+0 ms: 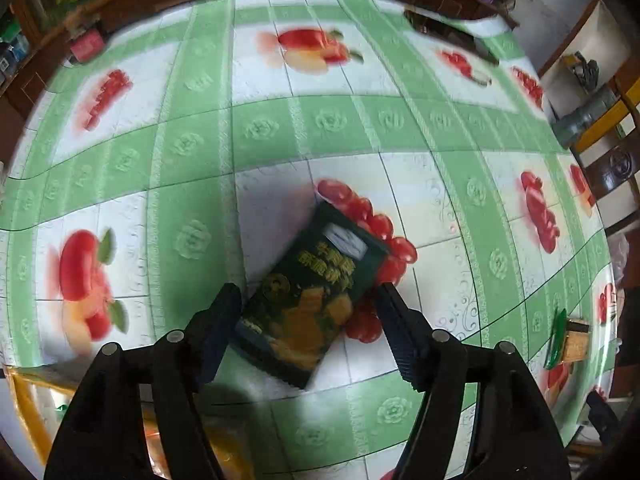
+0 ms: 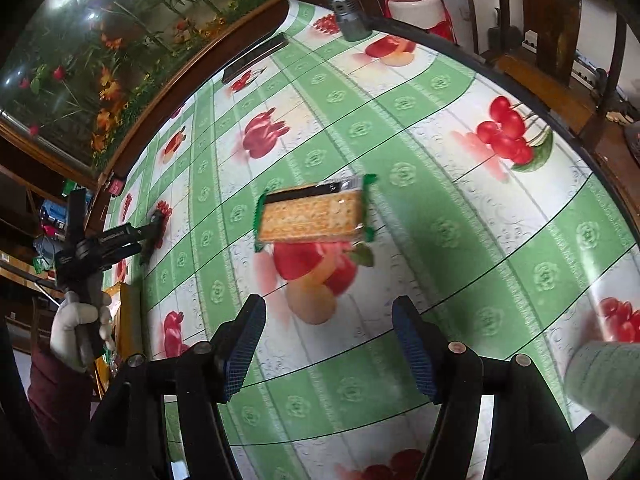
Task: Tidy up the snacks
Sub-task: 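Grasp the dark green biscuit packet with the left tool while the right regrasps the cracker pack, then lift the dark green packet with the left tool while the right lifts the cracker pack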
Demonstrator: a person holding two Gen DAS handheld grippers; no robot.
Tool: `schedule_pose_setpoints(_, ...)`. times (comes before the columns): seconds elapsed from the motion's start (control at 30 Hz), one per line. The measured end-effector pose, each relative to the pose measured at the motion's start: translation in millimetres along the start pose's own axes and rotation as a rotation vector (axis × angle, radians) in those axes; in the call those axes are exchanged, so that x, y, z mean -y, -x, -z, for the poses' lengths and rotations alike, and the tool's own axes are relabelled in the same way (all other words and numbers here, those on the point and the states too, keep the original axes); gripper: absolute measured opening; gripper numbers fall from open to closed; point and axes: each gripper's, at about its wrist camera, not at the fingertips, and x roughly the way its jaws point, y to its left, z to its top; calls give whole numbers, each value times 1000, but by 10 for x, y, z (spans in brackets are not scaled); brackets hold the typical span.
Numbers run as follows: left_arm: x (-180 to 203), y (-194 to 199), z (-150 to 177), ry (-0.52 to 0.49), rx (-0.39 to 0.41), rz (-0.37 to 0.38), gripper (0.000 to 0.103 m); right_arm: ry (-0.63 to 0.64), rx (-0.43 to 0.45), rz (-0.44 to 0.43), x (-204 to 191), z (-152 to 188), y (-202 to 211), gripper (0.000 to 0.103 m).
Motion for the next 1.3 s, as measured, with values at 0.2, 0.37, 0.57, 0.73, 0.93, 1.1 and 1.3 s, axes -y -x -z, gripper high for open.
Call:
schedule_pose_setpoints(0.2, 406, 89, 316, -153, -52, 9, 51, -29, 14, -15, 26, -248, -96, 69)
schedule_pose_setpoints(0.37, 599, 229, 700, -126, -107, 123, 51, -11, 49, -9, -177, -587, -297, 69)
schedule_pose_setpoints(0.57, 781, 381, 1110, -128, -119, 168, 51, -6, 0, 19, -243, -926, -724, 70)
schedule_pose_setpoints(0.73, 782, 501, 1410, -77, -105, 210, 51, 33, -108, -38, -258, -788, -845, 72)
schedule_pose_setpoints(0.93, 747, 514, 1438, -22, -85, 240, 57, 159, -198, -49, -420, -434, -801, 71)
schedule_pose_setpoints(1.1, 950, 438, 1376, -58, -53, 202, 82, 291, -162, 58, -649, -265, -850, 72)
schedule_pose_setpoints(1.3, 1178, 358, 1438, -129, -3, 119, 103, 408, -127, 156, -836, -141, -912, 72)
